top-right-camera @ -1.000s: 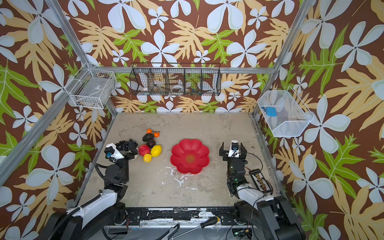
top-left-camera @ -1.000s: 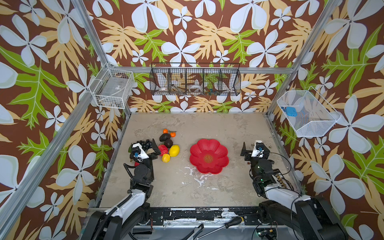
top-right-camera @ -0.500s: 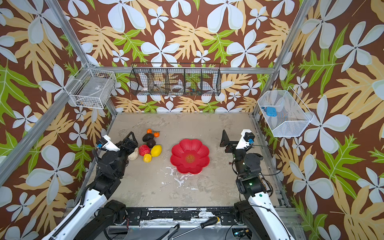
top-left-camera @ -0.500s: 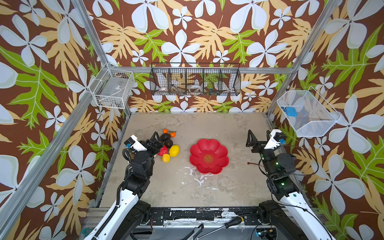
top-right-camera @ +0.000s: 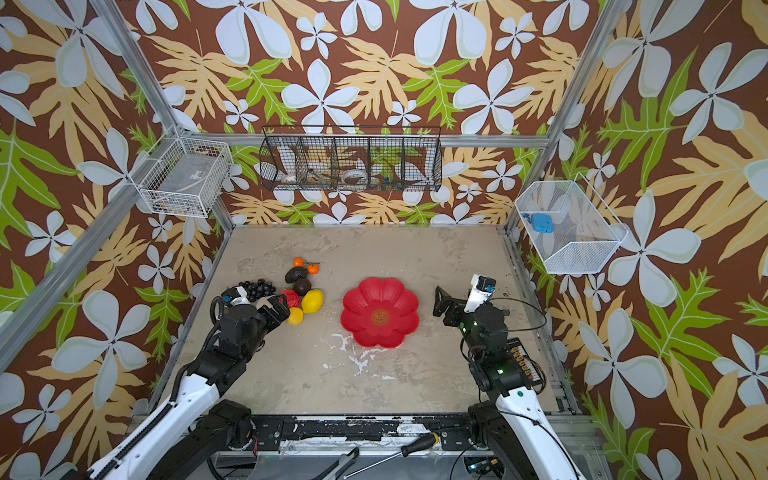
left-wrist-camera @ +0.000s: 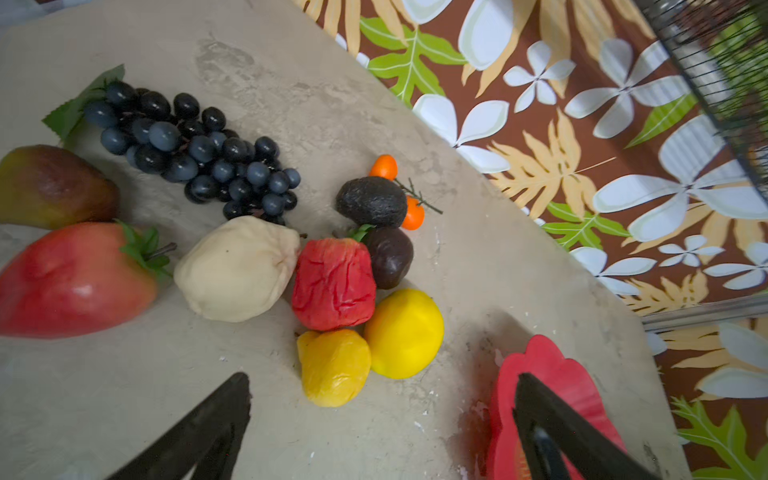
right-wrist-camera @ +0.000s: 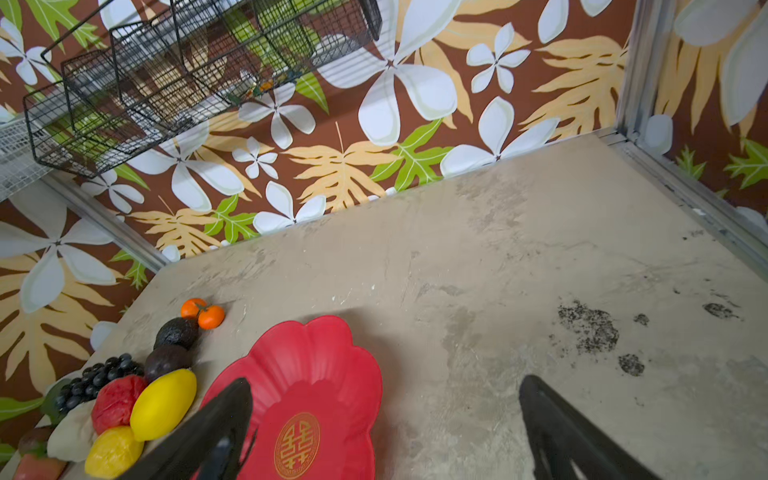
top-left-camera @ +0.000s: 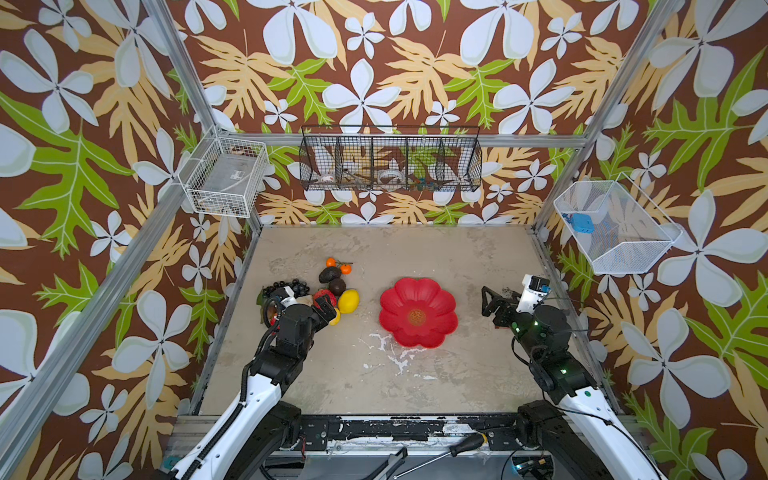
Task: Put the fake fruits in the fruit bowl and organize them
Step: 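Lower the left gripper onto the yellow pear and close on it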
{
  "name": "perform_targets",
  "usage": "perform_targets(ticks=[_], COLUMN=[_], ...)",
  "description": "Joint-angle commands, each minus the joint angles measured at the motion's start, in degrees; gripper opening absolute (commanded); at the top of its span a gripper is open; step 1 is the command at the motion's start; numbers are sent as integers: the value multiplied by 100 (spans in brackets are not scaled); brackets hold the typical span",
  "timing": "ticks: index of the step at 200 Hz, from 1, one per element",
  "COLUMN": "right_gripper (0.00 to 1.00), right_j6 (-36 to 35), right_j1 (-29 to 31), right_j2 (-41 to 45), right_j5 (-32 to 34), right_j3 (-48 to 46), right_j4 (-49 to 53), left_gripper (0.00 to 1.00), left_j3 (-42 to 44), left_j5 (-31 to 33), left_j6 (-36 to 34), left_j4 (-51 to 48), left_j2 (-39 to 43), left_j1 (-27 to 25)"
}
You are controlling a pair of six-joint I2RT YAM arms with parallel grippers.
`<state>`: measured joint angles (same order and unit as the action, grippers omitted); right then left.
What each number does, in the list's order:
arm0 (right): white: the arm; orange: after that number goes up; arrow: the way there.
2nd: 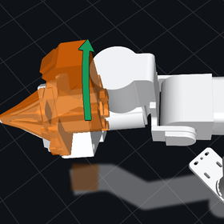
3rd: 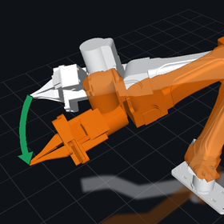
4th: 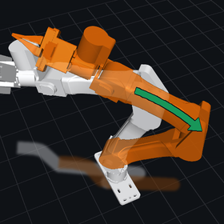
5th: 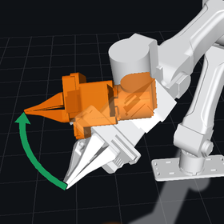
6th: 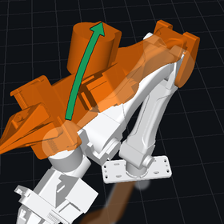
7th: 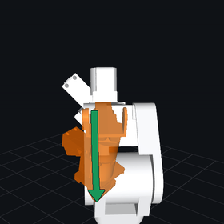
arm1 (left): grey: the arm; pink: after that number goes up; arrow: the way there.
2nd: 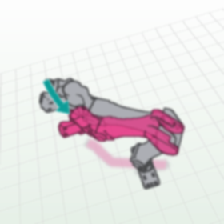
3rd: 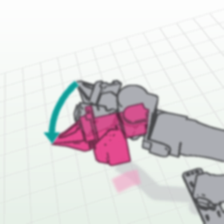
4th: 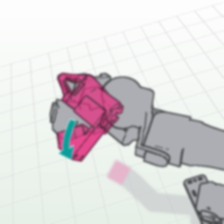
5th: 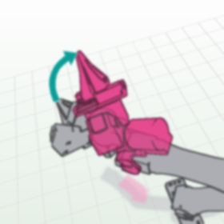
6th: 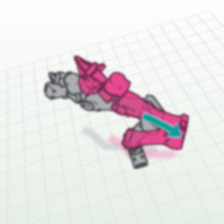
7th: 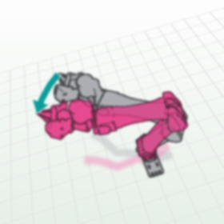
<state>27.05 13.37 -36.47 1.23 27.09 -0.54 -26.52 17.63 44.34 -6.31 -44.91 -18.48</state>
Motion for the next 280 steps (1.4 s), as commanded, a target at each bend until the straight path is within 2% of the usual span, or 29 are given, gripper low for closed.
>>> perform_targets(ticks=[1,14,37,92,133,215,251,280], right_gripper=[100,99,100,100,100,100,100,100], right_j6=[71,105,147,72,90,127,128,139], right_j1=[6,3,3,3,1,5,8,8], right_j2=[-27,-27,-28,76,131,79,70,61], right_j5=[-272,-255,-222,-88,-56,-68,-88,-111], right_j3=[-56,-136,-213,-216,-266,-302,-301,-326], right_j4=[134,109,79,282,308,263,260,238], left_gripper=[100,100,100,100,92,76,72,72], left_j3=[-201,-331,-406,-578,-608,-538,-581,-635], left_j5=[537,937,944,-466,-920,-929,-801,-705], left_j6=[-39,3,-15,-469,-487,-490,-510,-548], left_j4=[-503,-686,-694,-347,-107,233,340,384], left_j2=[-324,-524,-819,-1921,-2456,-3012,-3194,-3361], left_j1=[-2,16,131,125,111,90,77,71])
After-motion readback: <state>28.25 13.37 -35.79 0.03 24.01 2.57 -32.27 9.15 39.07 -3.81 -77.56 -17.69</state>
